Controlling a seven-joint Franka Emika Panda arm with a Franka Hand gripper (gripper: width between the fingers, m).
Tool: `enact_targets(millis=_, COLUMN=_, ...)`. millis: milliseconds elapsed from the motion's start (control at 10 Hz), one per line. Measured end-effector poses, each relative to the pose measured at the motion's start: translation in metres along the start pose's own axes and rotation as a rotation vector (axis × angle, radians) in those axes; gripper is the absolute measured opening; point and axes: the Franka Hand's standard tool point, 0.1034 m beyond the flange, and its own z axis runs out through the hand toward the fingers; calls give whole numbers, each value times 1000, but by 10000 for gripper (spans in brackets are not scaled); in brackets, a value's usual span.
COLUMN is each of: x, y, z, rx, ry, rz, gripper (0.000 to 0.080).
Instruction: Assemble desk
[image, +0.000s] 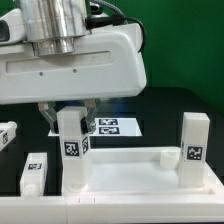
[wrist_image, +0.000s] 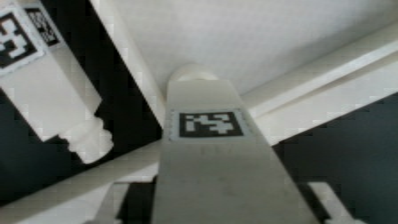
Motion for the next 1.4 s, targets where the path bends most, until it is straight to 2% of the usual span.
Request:
enact_targets(millis=200, x=3, y=1, z=0, rx=-6, ry=1, rz=252, gripper=288)
enact_targets(millis=400, x=0, y=-2, z=2, rx=-28, ry=6, rz=627, gripper=288)
enact_targets(millis=500, x=-4, y=-6, z=3, rx=-25, ry=2, rz=825, gripper=288)
enact_targets(millis=600, x=-5, y=-7, z=4, rx=-3, ry=-7, rz=996, gripper=288)
enact_targets(millis=700, x=-5, y=-6, z=3, rx=3, ry=-9, rz=1024, gripper=288)
enact_targets(millis=800, x=-5, y=-7, z=4, rx=2, ry=-10, rz=1021, gripper=380)
enact_targets(millis=900, x=-5, y=-6, z=3, rx=-2, ry=-5, rz=932, gripper=380)
enact_targets(millis=1000, x=-5, y=-6, z=2, rx=-8, ry=3, rz=813, gripper=554)
enact_targets(millis=1100, x=-4, y=-6, z=1, rx=-23, ry=13, rz=597, gripper=554)
enact_targets(millis=1200, x=-5, y=-9, z=-1, rx=-41, ry=21, rz=434, gripper=629)
enact_targets(millis=1400, x=-6, y=-7, z=1, rx=-44, ry=20, rz=331, gripper=643)
